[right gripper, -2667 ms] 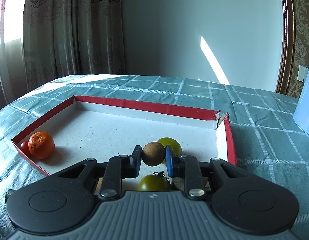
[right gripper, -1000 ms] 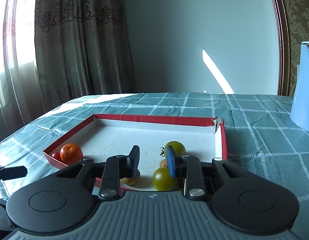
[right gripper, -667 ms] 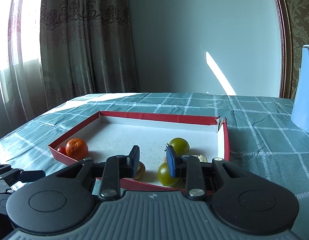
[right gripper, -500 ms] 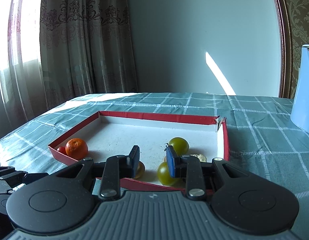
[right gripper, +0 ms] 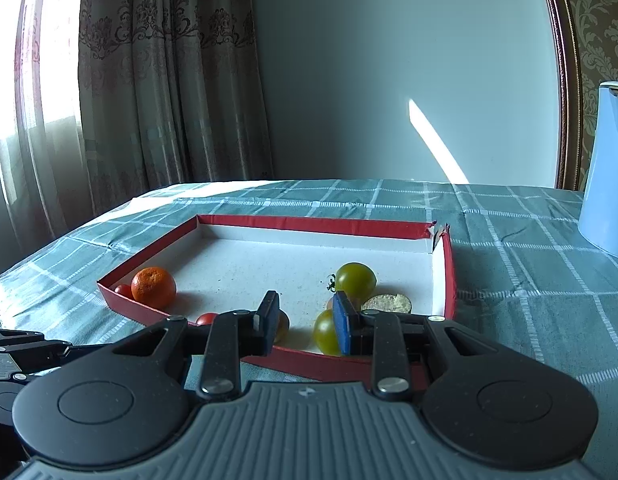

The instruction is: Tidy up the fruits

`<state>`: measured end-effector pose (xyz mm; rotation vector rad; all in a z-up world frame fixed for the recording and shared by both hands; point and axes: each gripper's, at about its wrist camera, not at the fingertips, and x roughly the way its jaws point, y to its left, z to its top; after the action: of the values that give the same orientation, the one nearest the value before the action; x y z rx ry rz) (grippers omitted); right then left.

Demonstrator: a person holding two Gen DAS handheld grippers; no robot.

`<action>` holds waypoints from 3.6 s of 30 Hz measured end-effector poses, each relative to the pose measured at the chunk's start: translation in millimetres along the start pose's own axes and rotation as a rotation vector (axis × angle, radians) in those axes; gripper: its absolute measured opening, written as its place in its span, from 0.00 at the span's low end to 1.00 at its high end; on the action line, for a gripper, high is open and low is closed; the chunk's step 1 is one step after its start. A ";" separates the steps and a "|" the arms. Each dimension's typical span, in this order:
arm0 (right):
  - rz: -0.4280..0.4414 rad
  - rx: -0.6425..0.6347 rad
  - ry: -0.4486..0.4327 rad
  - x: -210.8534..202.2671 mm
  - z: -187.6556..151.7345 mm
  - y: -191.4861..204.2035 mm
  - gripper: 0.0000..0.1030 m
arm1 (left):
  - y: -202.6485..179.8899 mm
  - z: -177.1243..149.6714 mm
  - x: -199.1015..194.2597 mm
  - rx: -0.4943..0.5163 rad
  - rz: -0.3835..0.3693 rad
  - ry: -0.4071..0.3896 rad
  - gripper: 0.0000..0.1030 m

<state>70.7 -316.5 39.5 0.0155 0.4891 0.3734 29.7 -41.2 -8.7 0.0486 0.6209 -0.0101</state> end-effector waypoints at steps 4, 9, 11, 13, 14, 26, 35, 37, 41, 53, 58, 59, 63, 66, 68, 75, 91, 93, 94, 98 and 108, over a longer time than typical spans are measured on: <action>0.011 0.006 -0.001 -7.6 -5.6 -0.1 0.27 | 3.9 -0.8 -3.2 -0.017 0.005 -0.008 0.31; 0.035 0.017 0.020 -15.0 -17.0 2.2 0.27 | 13.9 -0.2 -7.9 -0.033 0.027 -0.034 0.31; 0.059 0.024 0.043 -16.6 -21.0 3.1 0.27 | 17.9 1.4 -9.8 -0.033 0.040 -0.049 0.30; 0.077 0.030 0.049 -18.0 -22.7 4.1 0.27 | 22.1 4.1 -11.0 -0.039 0.045 -0.060 0.30; 0.086 0.029 0.060 -17.2 -23.3 5.0 0.27 | 24.1 5.8 -11.5 -0.045 0.048 -0.064 0.30; 0.061 0.047 0.199 -1.4 -30.5 7.7 0.52 | 30.2 17.8 -13.5 -0.057 0.062 -0.093 0.30; 0.049 -0.031 0.226 3.0 -32.3 21.1 0.67 | 21.1 31.1 -6.7 -0.027 0.056 -0.107 0.30; 0.052 -0.033 0.228 3.2 -32.2 21.0 0.68 | 19.8 35.6 -2.3 -0.022 0.056 -0.107 0.30; 0.051 -0.037 0.228 3.6 -31.8 21.3 0.69 | 19.1 47.1 8.9 -0.017 0.053 -0.111 0.30; 0.056 -0.031 0.228 4.0 -31.7 20.9 0.70 | 17.4 75.7 46.7 -0.030 0.033 -0.105 0.30; 0.055 -0.037 0.230 4.7 -31.6 22.0 0.71 | 20.1 77.1 52.3 -0.054 -0.031 -0.096 0.30; 0.055 -0.037 0.230 4.8 -31.6 22.0 0.71 | 20.7 77.5 53.1 -0.054 -0.034 -0.090 0.30; 0.054 -0.036 0.229 4.8 -31.7 21.8 0.71 | 20.8 78.9 58.6 -0.060 -0.062 -0.062 0.30; 0.053 -0.039 0.230 4.8 -32.0 22.2 0.71 | 18.4 77.1 60.3 -0.045 -0.068 -0.057 0.30; 0.052 -0.040 0.230 4.5 -32.0 22.3 0.71 | 15.3 75.3 60.1 -0.028 -0.063 -0.062 0.30; 0.056 -0.040 0.230 4.0 -32.0 21.7 0.72 | 4.2 67.0 63.1 0.043 -0.026 -0.101 0.41; 0.072 -0.037 0.232 4.4 -32.4 20.8 0.76 | -5.3 51.8 27.1 0.054 -0.019 -0.205 0.95; 0.075 -0.033 0.231 4.1 -32.3 19.8 0.76 | -4.6 49.7 16.4 0.065 -0.019 -0.225 0.95; 0.074 -0.031 0.230 3.9 -32.2 19.6 0.76 | -3.5 48.4 10.3 0.062 -0.018 -0.231 0.95; 0.011 -0.006 0.216 1.0 -31.9 17.4 0.82 | 4.0 40.1 -6.8 0.024 -0.014 -0.232 0.99; -0.197 0.118 0.086 -21.1 -32.7 20.1 0.82 | 32.6 10.8 -10.9 -0.153 0.017 -0.090 1.00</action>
<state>31.4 -307.7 22.2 0.0656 0.5920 0.1520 27.9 -9.3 7.8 -0.0939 0.5293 0.0512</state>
